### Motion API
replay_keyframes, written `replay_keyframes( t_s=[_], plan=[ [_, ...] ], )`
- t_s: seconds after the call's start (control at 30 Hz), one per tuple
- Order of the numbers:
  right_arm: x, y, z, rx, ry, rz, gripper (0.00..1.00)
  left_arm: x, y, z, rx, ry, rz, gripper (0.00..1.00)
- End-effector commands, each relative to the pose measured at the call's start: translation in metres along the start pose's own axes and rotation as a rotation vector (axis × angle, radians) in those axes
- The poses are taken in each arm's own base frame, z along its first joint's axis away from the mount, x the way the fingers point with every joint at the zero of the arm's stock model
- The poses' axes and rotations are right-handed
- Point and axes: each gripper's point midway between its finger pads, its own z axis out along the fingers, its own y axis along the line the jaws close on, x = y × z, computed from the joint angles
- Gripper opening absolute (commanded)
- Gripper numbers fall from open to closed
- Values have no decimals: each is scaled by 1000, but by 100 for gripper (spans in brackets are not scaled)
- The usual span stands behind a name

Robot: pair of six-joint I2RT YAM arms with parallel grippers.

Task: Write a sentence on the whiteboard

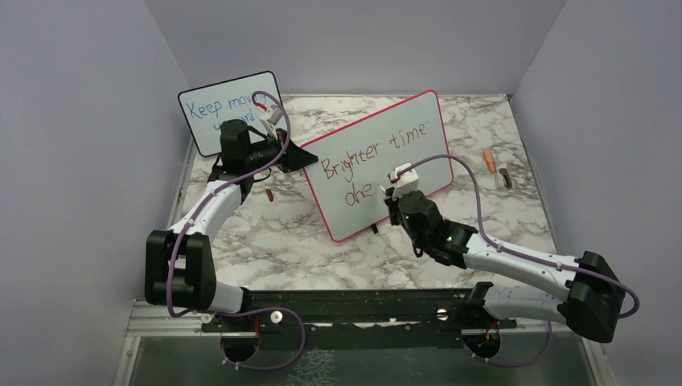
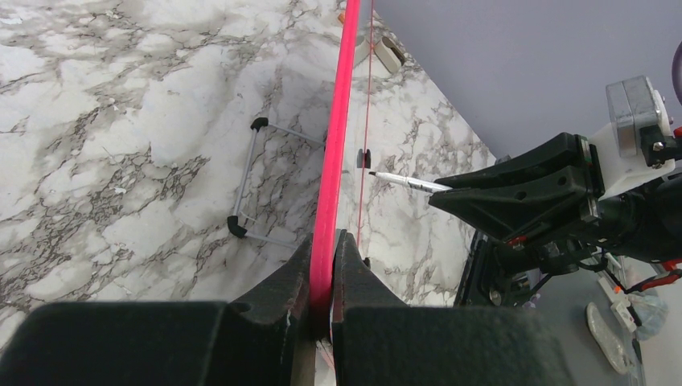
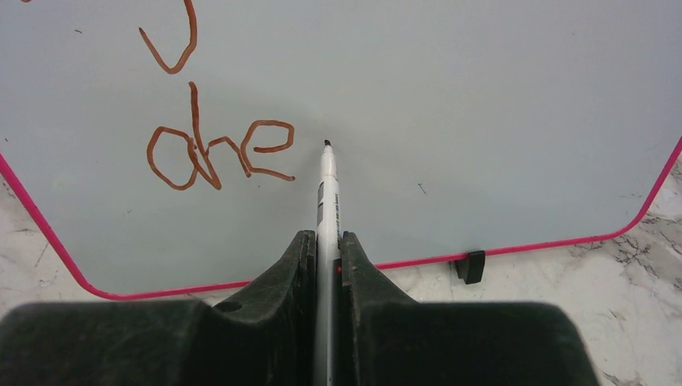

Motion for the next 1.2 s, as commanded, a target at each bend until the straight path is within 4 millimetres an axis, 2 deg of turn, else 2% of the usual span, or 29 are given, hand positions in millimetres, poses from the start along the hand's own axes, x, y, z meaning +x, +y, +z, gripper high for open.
replay_keyframes(
  t_s=[0.0, 0.5, 1.0, 1.17],
  plan=[
    [-2, 5, 6, -21, -13, 7, 1, 22, 36, 1, -140, 39, -20, 0],
    [3, 1, 15, 5, -1, 2, 1, 23, 37, 1, -139, 41, -23, 0],
    [-14, 8, 15, -31, -44, 22, 1, 22, 36, 2, -138, 41, -21, 0],
    [-13, 12, 15, -56, -39, 16, 1, 22, 36, 1, -139, 40, -19, 0]
  ],
)
